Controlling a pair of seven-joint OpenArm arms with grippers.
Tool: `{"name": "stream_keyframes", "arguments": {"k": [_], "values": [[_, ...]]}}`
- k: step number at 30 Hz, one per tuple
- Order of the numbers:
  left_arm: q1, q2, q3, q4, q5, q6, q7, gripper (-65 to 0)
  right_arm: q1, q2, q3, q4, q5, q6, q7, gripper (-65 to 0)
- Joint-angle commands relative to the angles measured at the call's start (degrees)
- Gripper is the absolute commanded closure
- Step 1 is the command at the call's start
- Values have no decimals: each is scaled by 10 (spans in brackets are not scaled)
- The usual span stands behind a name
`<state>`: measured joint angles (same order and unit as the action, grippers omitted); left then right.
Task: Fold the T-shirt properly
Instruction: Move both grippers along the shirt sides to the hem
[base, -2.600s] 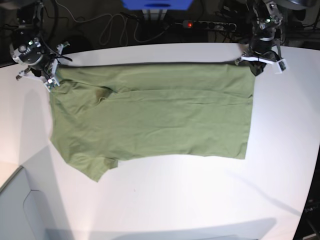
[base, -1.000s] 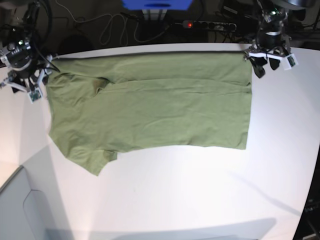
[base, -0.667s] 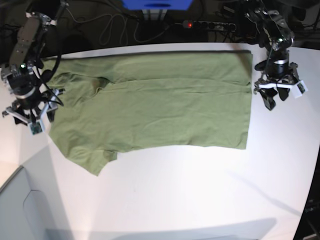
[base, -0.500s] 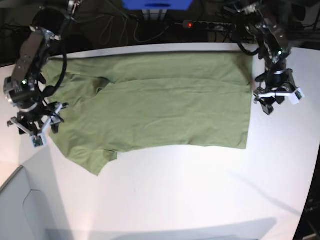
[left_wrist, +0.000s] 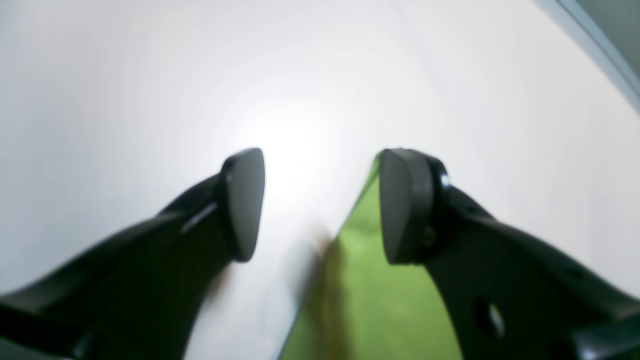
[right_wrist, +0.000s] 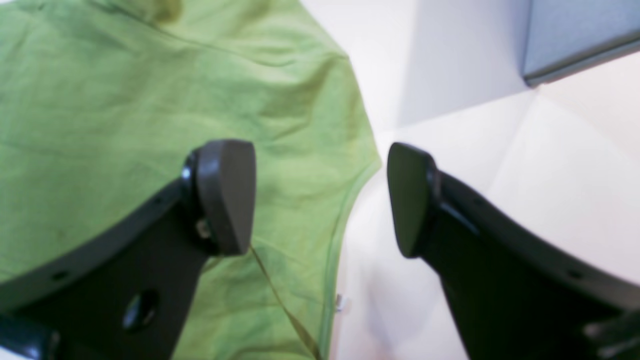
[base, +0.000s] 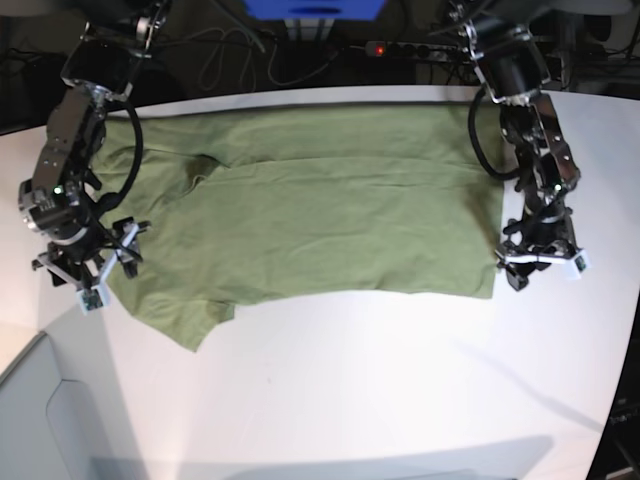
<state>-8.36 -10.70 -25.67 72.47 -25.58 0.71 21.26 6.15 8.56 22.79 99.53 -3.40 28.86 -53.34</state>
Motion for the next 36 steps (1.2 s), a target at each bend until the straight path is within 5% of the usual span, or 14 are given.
{"name": "stream_keyframes", "arguments": {"k": [1, 10, 20, 23, 28, 36], "values": [[-15, -13, 12, -6, -2, -2, -19, -351, 10, 6, 1, 8, 4, 7, 11, -396], [-79, -20, 96, -137, -2, -2, -105, -351, 5, 7, 1, 8, 4, 7, 11, -395], [-108, -18, 108, -193, 38, -2, -110, -345, -7, 15, 2, 8, 4, 7, 11, -394], [-108, -17, 108, -193, 51, -3, -110, -252, -3, 16, 2, 8, 4, 7, 11, -394], [-108, -17, 108, -194, 51, -2, -110, 0, -2, 16, 2, 8, 4, 7, 11, -394], [-104, -16, 108, -184, 51, -2, -107, 0, 28, 13, -3, -9, 4, 7, 11, -396]]}}
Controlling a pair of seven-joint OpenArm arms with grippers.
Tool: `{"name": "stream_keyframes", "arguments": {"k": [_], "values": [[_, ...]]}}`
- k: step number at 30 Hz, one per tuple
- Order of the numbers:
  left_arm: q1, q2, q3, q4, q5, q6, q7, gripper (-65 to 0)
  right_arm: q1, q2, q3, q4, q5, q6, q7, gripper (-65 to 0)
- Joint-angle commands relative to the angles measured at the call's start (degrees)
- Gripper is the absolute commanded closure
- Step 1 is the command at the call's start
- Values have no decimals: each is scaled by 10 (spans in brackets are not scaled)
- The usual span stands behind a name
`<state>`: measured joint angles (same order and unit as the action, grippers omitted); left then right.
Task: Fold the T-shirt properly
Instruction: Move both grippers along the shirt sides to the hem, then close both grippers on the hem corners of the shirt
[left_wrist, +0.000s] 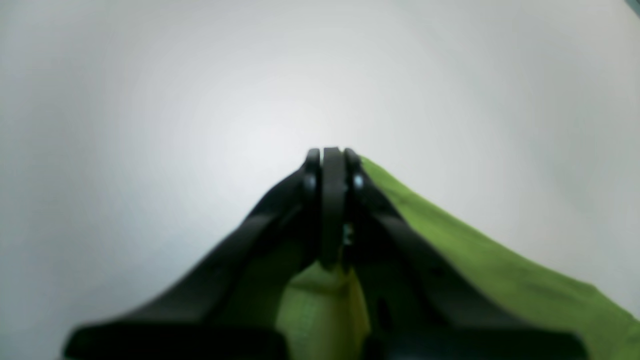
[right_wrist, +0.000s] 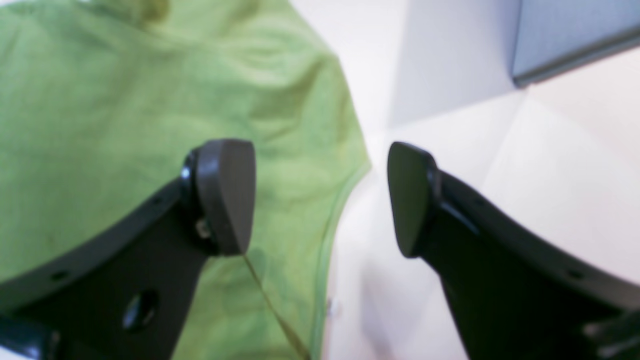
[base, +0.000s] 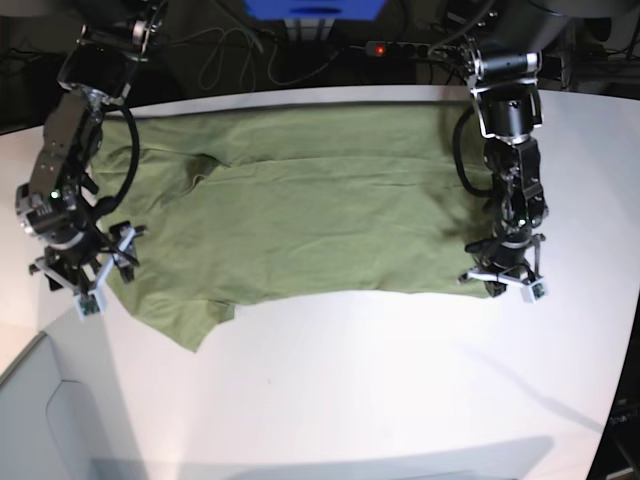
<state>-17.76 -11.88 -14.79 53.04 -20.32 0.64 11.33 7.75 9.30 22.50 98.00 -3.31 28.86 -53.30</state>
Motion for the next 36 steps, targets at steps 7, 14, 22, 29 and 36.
{"name": "stream_keyframes", "arguments": {"k": [7, 14, 22, 29, 36], "values": [[31, -4, -1, 109, -2, -2, -7, 0, 89, 9, -62, -83, 3, 7, 10, -397], [56, -7, -3, 130, -2, -2, -7, 0, 190, 8, -91, -275, 2, 7, 115, -397], [69, -7, -1, 130, -2, -2, -7, 0, 286, 25, -108, -529, 2, 5, 289, -397], [70, -6, -1, 130, -2, -2, -7, 0, 315, 53, -153, -649, 2, 4, 418, -396], [70, -7, -1, 130, -2, -2, -7, 0, 310, 67, -209, -677, 2, -68, 468, -397]]}}
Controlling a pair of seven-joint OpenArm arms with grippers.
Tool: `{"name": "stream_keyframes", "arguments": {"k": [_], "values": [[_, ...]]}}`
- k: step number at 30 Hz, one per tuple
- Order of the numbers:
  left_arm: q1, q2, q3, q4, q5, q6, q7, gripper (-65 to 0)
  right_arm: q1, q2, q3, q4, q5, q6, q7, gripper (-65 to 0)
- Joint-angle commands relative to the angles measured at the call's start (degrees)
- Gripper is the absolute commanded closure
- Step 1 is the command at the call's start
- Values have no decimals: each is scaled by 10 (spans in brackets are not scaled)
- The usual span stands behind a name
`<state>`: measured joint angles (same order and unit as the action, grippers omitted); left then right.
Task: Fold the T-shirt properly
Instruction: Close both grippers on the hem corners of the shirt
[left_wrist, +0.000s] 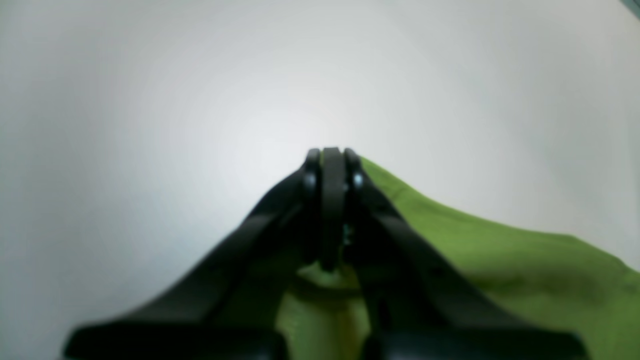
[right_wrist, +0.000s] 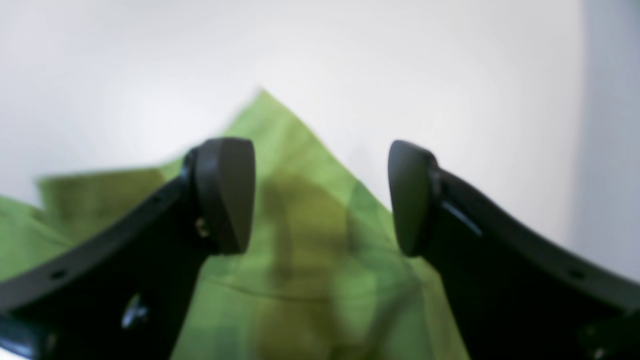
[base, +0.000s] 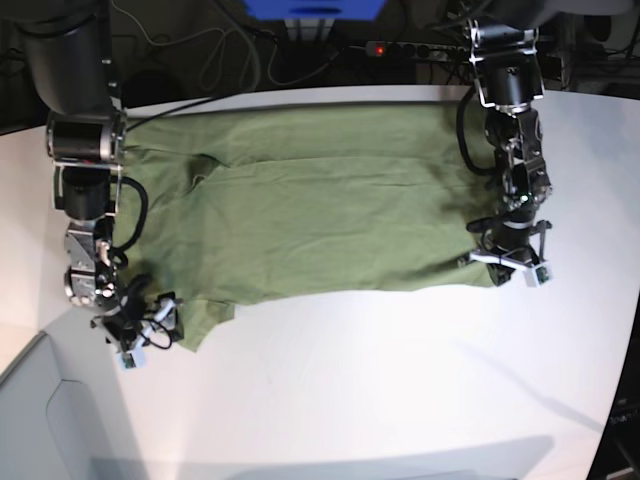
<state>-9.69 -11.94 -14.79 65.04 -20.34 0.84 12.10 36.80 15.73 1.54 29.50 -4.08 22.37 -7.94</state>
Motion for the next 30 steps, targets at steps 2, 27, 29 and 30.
{"name": "stream_keyframes", "arguments": {"k": [2, 27, 29, 30], "values": [[-11, -7, -1, 10, -2, -4, -15, 0, 18, 2, -1, 7, 10, -4, 15, -397], [2, -7, -5, 25, -2, -6, -15, 0, -6, 2, -2, 8, 10, -3, 11, 0], [16, -7, -5, 49, -2, -6, -15, 0, -9, 3, -1, 28, 10, -3, 10, 0], [21, -7, -5, 61, -2, -6, -15, 0, -15, 3, 0, 42, 10, -3, 9, 0]]}}
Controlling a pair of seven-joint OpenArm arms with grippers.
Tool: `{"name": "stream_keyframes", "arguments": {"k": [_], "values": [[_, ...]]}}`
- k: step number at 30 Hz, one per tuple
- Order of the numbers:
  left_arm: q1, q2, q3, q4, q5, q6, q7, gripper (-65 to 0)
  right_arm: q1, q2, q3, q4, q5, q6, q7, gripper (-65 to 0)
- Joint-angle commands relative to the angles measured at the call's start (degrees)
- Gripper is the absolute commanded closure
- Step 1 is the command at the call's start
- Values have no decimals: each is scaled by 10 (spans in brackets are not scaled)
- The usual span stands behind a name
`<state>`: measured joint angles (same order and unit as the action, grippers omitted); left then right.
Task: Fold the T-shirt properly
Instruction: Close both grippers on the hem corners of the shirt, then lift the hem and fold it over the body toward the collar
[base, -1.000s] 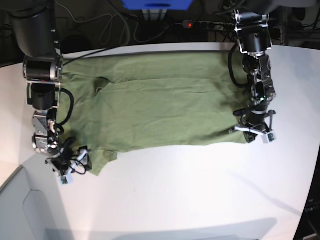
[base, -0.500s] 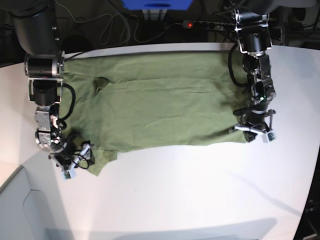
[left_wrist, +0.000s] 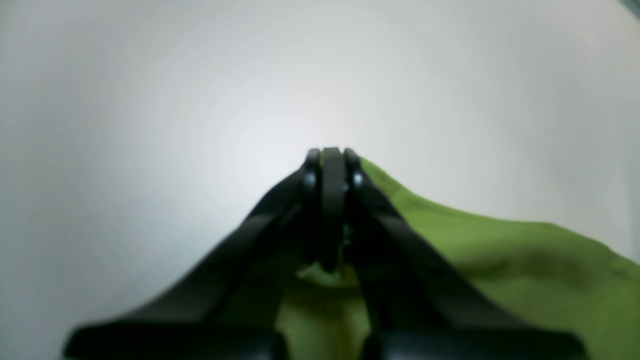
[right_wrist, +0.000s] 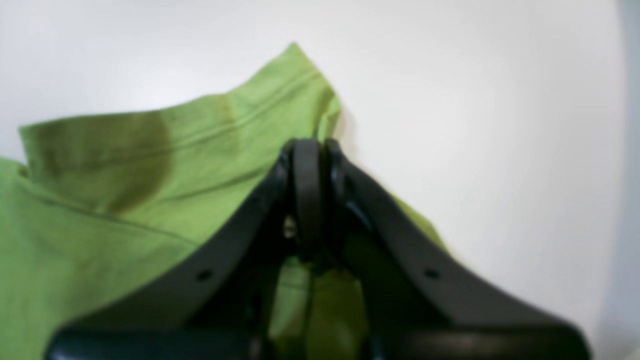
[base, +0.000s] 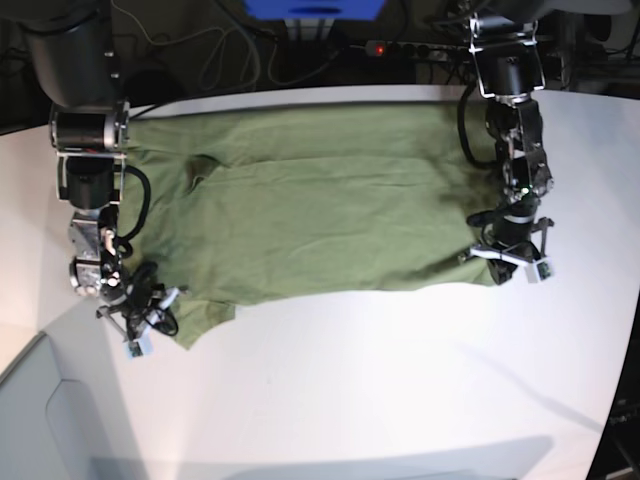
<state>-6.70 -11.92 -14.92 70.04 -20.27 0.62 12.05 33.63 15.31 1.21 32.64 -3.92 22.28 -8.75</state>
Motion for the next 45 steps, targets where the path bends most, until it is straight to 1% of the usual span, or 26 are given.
{"name": "stream_keyframes", "arguments": {"k": [1, 5, 10, 15, 18, 26, 33, 36, 40, 42, 45], "values": [[-6, -7, -3, 19, -3, -4, -15, 0, 7, 8, 3, 24, 9, -3, 17, 0], [0, -7, -4, 29, -3, -4, -15, 0, -32, 9, 3, 102, 9, -3, 17, 0], [9, -7, -4, 33, -8, -4, -15, 0, -88, 19, 4, 197, 10, -3, 17, 0], [21, -7, -5, 53, -9, -5, -17, 0, -139, 17, 50, 278, 10, 0, 16, 0], [31, -4, -5, 81, -9, -5, -17, 0, -168, 17, 56, 320, 10, 0, 16, 0], [61, -3, -5, 142, -9, -5, -15, 0, -244, 18, 56, 445, 11, 0, -18, 0], [91, -3, -6, 177, -9, -4, -17, 0, -286, 17, 57, 488, 11, 0, -19, 0], [106, -2, -6, 191, -9, -4, -18, 0, -303, 16, 81, 505, 11, 0, -19, 0], [116, -1, -6, 196, -10, -4, -18, 0, -313, 0, 107, 517, 11, 1, -19, 0], [120, 8, -6, 196, -10, -5, -18, 0, -320, 0, 111, 517, 11, 1, -19, 0], [120, 11, -6, 195, -10, -6, -19, 0, -329, 0, 111, 517, 11, 1, -19, 0]]}}
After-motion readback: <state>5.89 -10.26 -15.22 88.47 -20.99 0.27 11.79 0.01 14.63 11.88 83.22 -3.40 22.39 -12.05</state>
